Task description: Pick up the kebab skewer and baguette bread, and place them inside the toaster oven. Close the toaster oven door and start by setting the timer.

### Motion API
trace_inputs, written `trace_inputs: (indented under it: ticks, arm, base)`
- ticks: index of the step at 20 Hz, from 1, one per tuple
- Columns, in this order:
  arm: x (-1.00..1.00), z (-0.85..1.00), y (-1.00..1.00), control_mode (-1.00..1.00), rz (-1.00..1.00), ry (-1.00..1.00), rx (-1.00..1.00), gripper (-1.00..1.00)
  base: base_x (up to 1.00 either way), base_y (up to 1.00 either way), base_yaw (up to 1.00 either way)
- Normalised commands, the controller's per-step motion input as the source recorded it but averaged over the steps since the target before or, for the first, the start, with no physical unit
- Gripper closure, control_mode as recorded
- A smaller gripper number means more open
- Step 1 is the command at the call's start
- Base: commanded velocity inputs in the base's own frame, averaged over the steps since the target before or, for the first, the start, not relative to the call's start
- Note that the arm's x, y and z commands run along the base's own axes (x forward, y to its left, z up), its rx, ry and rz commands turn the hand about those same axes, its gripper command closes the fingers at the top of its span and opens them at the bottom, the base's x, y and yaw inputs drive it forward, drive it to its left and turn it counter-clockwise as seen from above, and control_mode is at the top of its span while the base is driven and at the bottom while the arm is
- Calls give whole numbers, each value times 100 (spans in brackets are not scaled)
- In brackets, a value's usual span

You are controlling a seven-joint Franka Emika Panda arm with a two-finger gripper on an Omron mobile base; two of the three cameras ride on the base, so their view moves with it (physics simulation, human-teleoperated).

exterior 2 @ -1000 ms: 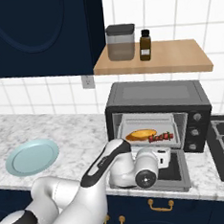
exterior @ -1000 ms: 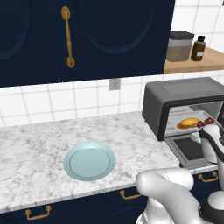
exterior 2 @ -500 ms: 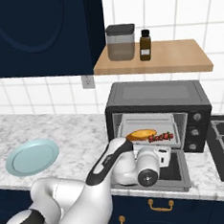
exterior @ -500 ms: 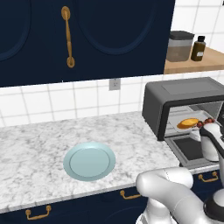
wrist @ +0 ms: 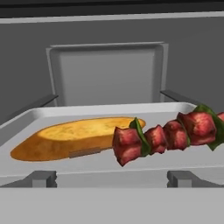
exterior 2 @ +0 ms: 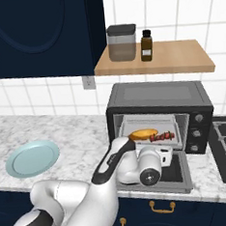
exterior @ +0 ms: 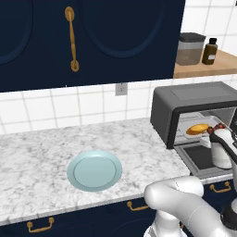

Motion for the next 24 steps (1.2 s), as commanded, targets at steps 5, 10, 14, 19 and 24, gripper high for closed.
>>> trace_inputs:
  ticks: [5,10,14,19,24]
  arm:
    - [17,-1,0,-100,0,-1,0,-100]
    - [21,0,0,-100,0,-1,0,-100]
    - [17,0,0,-100,0,-1,0,-100]
    - [19,0,2,-100,0,-1,0,-100]
    - [19,0,4,-100,0,-1,0,-100]
  base:
    - [0,0,0]
    - [0,0,0]
    - [0,0,0]
    - [0,0,0]
    - [0,0,0]
